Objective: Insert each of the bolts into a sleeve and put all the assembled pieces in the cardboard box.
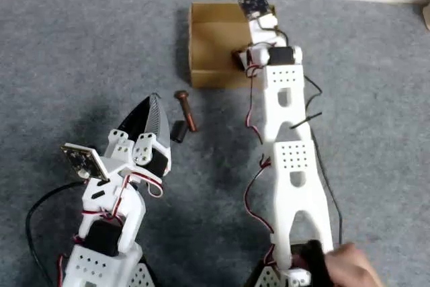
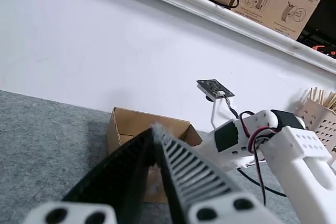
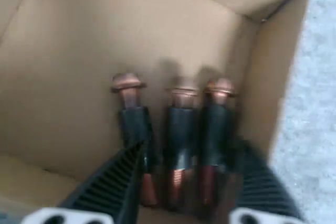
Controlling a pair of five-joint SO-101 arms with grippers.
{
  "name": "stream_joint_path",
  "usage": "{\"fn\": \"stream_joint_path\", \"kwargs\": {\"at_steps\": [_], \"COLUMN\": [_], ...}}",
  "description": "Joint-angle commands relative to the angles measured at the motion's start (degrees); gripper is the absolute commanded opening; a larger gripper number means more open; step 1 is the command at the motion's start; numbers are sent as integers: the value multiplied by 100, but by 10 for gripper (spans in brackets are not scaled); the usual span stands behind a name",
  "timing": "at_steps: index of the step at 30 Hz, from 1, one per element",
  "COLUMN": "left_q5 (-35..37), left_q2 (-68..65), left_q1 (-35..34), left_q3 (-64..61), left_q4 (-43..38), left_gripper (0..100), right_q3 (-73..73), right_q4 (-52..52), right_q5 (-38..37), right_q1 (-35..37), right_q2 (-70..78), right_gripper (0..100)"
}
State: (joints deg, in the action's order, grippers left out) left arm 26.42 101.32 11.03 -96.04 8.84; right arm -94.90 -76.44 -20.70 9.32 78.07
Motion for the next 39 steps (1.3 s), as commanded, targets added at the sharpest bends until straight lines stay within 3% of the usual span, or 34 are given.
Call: {"fn": "stream_joint_path", "kwargs": {"at_steps": [1, 4, 11, 17, 26, 29, 34, 39], "left_q5": [9, 9, 35, 35, 35, 18, 0, 0], "left_q2": [31, 31, 31, 31, 31, 31, 40, 40], "left_q1": [-4, -4, -189, -207, -532, -532, -796, -971], "left_q3": [-110, -110, -101, -110, -57, -57, 92, 576], "left_q4": [-88, -35, -35, -35, -35, -35, 62, 1002], "left_gripper": [8, 8, 8, 8, 8, 8, 8, 8], "right_q3": [-699, -699, -699, -690, -453, 593, 3705, 7090], "right_q4": [-435, -945, -2413, -2484, -2492, -2492, -2475, -2343], "right_q5": [-35, 0, 1073, 1512, 1530, 1538, 1538, 1521], "right_q1": [-189, -189, -119, -154, -180, -163, 145, 1218], "right_q2": [-479, -971, -2422, -3582, -5727, -6782, -8884, -10932], "right_gripper": [371, 371, 371, 371, 371, 371, 371, 371]}}
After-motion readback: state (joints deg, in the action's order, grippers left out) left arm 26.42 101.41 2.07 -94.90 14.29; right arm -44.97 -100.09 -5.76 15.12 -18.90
